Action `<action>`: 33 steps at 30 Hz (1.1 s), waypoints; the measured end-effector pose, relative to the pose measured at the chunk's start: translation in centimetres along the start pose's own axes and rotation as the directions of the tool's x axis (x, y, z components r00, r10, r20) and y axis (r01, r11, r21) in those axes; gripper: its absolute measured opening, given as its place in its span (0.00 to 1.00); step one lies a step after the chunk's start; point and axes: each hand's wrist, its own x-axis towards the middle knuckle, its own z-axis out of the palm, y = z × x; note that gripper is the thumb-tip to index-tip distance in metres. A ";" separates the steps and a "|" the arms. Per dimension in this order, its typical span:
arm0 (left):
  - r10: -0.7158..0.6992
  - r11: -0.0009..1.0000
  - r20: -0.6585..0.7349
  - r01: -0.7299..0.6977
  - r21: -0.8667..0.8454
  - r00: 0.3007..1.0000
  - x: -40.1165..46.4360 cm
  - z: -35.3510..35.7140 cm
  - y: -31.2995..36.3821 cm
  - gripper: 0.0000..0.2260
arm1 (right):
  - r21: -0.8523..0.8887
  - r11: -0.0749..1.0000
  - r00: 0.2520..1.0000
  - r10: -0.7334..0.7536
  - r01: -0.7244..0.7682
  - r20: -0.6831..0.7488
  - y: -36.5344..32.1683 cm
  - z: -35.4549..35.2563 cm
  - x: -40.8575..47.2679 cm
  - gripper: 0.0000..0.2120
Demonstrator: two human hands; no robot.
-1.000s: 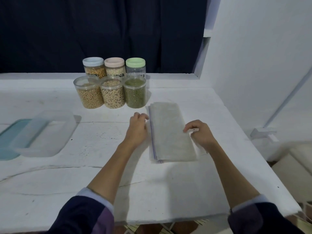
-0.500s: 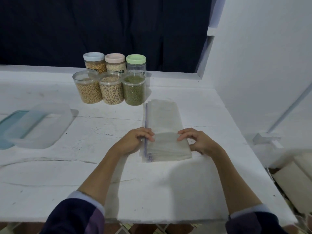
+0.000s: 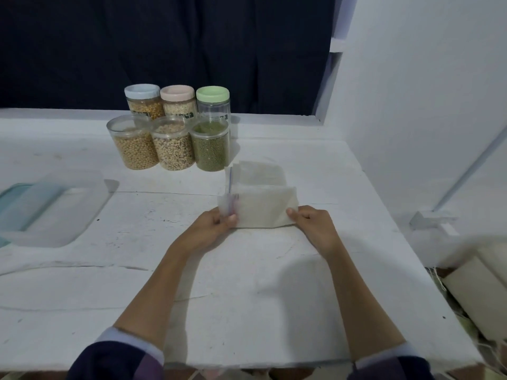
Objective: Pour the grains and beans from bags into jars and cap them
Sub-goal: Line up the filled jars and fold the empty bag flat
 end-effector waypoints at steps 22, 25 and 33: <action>-0.002 0.858 -0.629 0.324 0.399 0.777 4.5 3.4 0.3 0.24 | -0.445 0.866 0.908 0.023 -0.227 -0.419 -0.5 4.7 2.6 0.20; 0.009 0.815 -0.665 0.380 0.438 0.747 5.0 3.7 0.0 0.22 | -0.563 0.788 0.924 0.019 -0.248 -0.381 -0.7 4.7 3.1 0.16; 0.341 0.559 -0.443 0.201 0.805 0.829 6.1 3.9 0.3 0.12 | -0.687 0.650 0.932 0.097 -0.324 -0.348 -1.8 4.5 3.8 0.14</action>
